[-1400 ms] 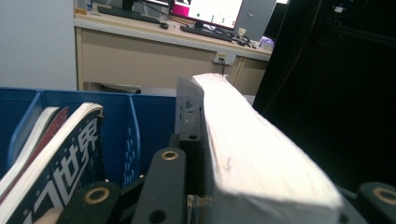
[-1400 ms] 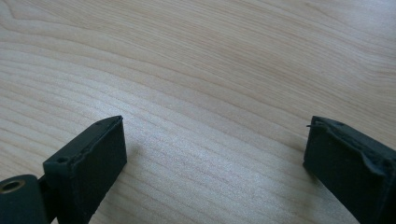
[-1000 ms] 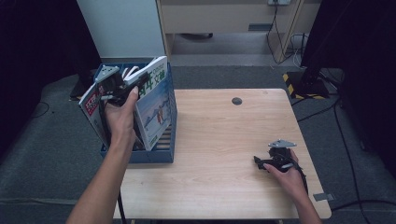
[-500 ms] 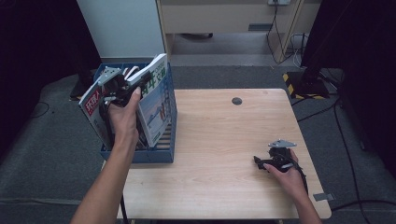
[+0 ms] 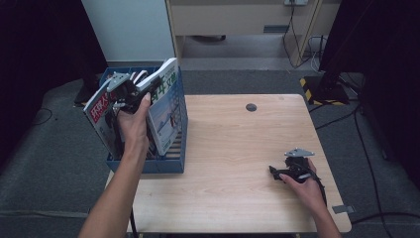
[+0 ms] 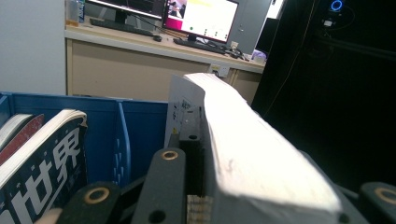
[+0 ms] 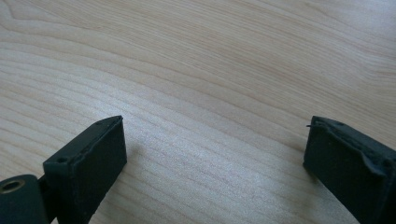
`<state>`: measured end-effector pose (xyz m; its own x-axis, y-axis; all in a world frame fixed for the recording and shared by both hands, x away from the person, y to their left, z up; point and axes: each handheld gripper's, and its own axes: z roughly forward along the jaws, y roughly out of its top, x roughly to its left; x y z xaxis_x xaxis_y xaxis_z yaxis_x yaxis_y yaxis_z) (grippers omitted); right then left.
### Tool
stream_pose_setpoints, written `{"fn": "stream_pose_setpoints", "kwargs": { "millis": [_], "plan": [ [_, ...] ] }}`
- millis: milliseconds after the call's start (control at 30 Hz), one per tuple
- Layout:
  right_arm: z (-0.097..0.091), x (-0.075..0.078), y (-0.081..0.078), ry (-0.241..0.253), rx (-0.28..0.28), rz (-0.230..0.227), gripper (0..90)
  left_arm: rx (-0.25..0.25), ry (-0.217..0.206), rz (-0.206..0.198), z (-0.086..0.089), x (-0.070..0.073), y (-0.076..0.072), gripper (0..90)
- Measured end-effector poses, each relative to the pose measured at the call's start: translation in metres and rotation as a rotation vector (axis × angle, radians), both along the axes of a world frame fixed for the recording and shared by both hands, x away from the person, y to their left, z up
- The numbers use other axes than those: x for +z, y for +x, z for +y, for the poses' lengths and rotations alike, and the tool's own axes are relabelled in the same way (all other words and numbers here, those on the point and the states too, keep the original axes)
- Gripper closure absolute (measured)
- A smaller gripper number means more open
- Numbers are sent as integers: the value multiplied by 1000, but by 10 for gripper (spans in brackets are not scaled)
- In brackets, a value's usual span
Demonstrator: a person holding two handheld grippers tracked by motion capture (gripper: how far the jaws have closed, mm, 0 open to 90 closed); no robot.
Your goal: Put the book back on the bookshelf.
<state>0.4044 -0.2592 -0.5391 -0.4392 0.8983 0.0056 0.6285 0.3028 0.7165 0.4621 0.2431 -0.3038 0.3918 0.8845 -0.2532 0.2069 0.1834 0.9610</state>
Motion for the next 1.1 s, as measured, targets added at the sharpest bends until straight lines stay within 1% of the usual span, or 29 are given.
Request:
{"fn": "stream_pose_setpoints", "kwargs": {
  "millis": [267, 400, 500, 800, 933, 1033, 1100],
  "plan": [
    [0, 0, 0, 0, 2, 2, 60, -2, -12, 0, -2, -11, 4, 721],
    [0, 0, 0, 0, 1, 2, 60, 4, -11, -1, -2, -16, 6, 720],
    [0, 0, 0, 0, 2, 2, 60, -3, -7, -3, -1, -19, 7, 719],
    [0, 0, 0, 0, 0, 1, 60, -7, -21, -14, -1, -26, 7, 718],
    [0, 0, 0, 0, 0, 0, 60, 4, -40, -20, -1, -30, 6, 717],
    [0, 0, 0, -1, 0, 0, 59, 8, -36, -24, -3, -32, 5, 717],
    [0, 0, 0, -1, 0, 0, 59, 9, -32, -18, -3, -33, 5, 717]
  ]
}}
